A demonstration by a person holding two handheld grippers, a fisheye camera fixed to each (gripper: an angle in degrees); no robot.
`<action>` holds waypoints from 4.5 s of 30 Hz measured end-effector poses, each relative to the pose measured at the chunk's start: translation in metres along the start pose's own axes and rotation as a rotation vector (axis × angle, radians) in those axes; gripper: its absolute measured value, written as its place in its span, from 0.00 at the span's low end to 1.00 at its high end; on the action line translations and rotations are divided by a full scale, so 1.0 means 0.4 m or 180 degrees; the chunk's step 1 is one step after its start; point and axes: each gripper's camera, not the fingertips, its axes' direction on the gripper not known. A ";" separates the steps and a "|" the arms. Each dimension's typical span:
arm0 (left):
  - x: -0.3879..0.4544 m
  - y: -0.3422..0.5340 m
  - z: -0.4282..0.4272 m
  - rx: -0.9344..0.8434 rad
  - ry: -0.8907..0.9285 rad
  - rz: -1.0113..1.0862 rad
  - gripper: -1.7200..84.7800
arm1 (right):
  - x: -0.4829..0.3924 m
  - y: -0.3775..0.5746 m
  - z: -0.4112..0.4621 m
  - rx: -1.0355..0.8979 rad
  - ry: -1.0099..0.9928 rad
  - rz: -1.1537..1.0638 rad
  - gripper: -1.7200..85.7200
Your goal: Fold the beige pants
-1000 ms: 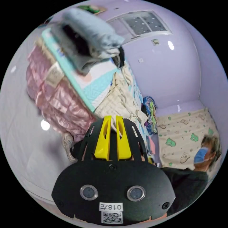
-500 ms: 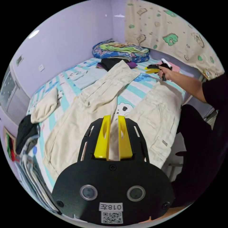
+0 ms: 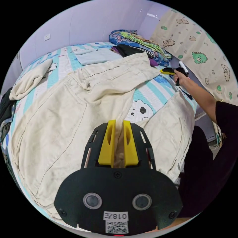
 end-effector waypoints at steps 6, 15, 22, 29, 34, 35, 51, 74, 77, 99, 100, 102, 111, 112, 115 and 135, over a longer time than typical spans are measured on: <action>-0.081 -0.026 0.034 -0.0150 0.0299 -0.0064 0.09 | -0.106 -0.113 -0.068 -0.0005 0.0232 -0.0130 0.04; -0.182 -0.006 0.009 -0.0064 0.0880 -0.0009 0.12 | -0.129 -0.078 -0.018 -0.0143 0.0298 0.0253 0.14; -0.320 0.141 -0.202 0.1011 0.0859 -0.0085 0.12 | -0.408 -0.126 -0.112 0.0409 0.0390 -0.0998 0.15; -0.490 0.318 -0.269 0.1361 0.0182 -0.0604 0.12 | -0.685 -0.201 0.034 0.0309 0.1250 -0.1796 0.13; -0.559 0.433 -0.259 0.1359 -0.0123 -0.0763 0.12 | -0.755 -0.227 0.096 0.0175 0.1581 -0.1749 0.14; -0.563 0.444 -0.254 0.1356 -0.0143 -0.0770 0.12 | -0.774 -0.223 0.103 0.0190 0.1677 -0.1780 0.14; -0.624 0.669 -0.142 0.1449 -0.0234 -0.0884 0.11 | -0.941 -0.196 0.088 0.0301 0.2126 -0.2186 0.05; -0.871 0.818 0.006 0.1512 0.0217 -0.1515 0.12 | -1.067 -0.379 0.111 0.0405 0.1915 -0.1596 0.04; -0.894 0.822 0.009 0.1561 0.0335 -0.1585 0.12 | -1.076 -0.398 0.131 0.0382 0.1887 -0.1430 0.07; -0.743 0.385 -0.146 -0.0697 -0.1312 0.0411 0.16 | -1.415 -0.367 0.291 -0.1327 0.2668 -0.4264 0.16; -0.751 0.362 -0.128 -0.0934 -0.1353 0.0498 0.16 | -1.421 -0.375 0.315 -0.1437 0.2687 -0.4275 0.16; -0.755 0.334 -0.109 -0.1180 -0.1428 0.0626 0.16 | -1.432 -0.387 0.343 -0.1601 0.2693 -0.4257 0.17; -0.726 0.233 -0.179 -0.1311 -0.1557 0.0856 0.16 | -1.461 -0.316 0.424 -0.1939 0.2976 -0.4361 0.10; -0.713 0.227 -0.198 -0.1312 -0.1691 0.0923 0.16 | -1.458 -0.286 0.430 -0.1855 0.3083 -0.4443 0.09; -0.696 0.214 -0.248 -0.1221 -0.1683 0.0966 0.16 | -1.434 -0.209 0.446 -0.1527 0.3343 -0.4582 0.07; -0.696 0.186 -0.359 -0.1257 -0.1198 0.0054 0.02 | -1.202 0.111 0.298 -0.0433 0.3022 -0.4008 0.02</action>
